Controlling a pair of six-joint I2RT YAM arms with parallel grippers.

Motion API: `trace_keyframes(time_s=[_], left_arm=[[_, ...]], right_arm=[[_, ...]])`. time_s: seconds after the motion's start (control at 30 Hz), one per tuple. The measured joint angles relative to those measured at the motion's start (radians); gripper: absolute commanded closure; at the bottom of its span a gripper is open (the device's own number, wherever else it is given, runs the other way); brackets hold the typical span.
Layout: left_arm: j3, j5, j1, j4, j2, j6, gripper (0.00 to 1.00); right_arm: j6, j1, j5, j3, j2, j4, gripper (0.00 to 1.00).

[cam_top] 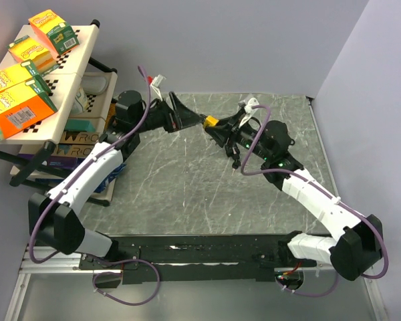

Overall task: Lock with the key
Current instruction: Lock the lock.

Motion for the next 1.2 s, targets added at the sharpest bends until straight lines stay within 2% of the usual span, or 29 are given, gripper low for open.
trace_keyframes(time_s=[0.2, 0.33, 0.4, 0.53, 0.8, 1.07, 1.17, 1.2], left_arm=[[-0.001, 0.026, 0.028, 0.134, 0.044, -0.214, 0.01], [-0.001, 0.026, 0.03, 0.169, 0.045, -0.281, 0.06], [-0.001, 0.025, 0.03, 0.179, 0.045, -0.301, 0.08], [-0.001, 0.006, 0.033, 0.158, 0.051, -0.306, 0.19], [-0.002, -0.034, 0.034, 0.06, 0.061, -0.307, 0.28], [-0.003, -0.038, 0.044, 0.062, 0.061, -0.314, 0.61], [-0.006, -0.035, 0.051, 0.07, 0.061, -0.323, 0.77], [-0.01, -0.035, 0.053, 0.079, 0.061, -0.328, 0.88]], right_arm=[[-0.102, 0.06, 0.122, 0.001, 0.024, 0.105, 1.0], [-0.127, 0.081, 0.167, 0.009, 0.064, 0.141, 1.0], [-0.148, 0.098, 0.19, 0.011, 0.087, 0.149, 1.0], [-0.182, 0.126, 0.232, 0.028, 0.119, 0.158, 1.0], [-0.235, 0.174, 0.285, 0.066, 0.159, 0.178, 1.0], [-0.275, 0.188, 0.312, 0.078, 0.201, 0.19, 1.0], [-0.279, 0.191, 0.315, 0.084, 0.21, 0.197, 1.0], [-0.279, 0.191, 0.315, 0.087, 0.211, 0.197, 1.0]])
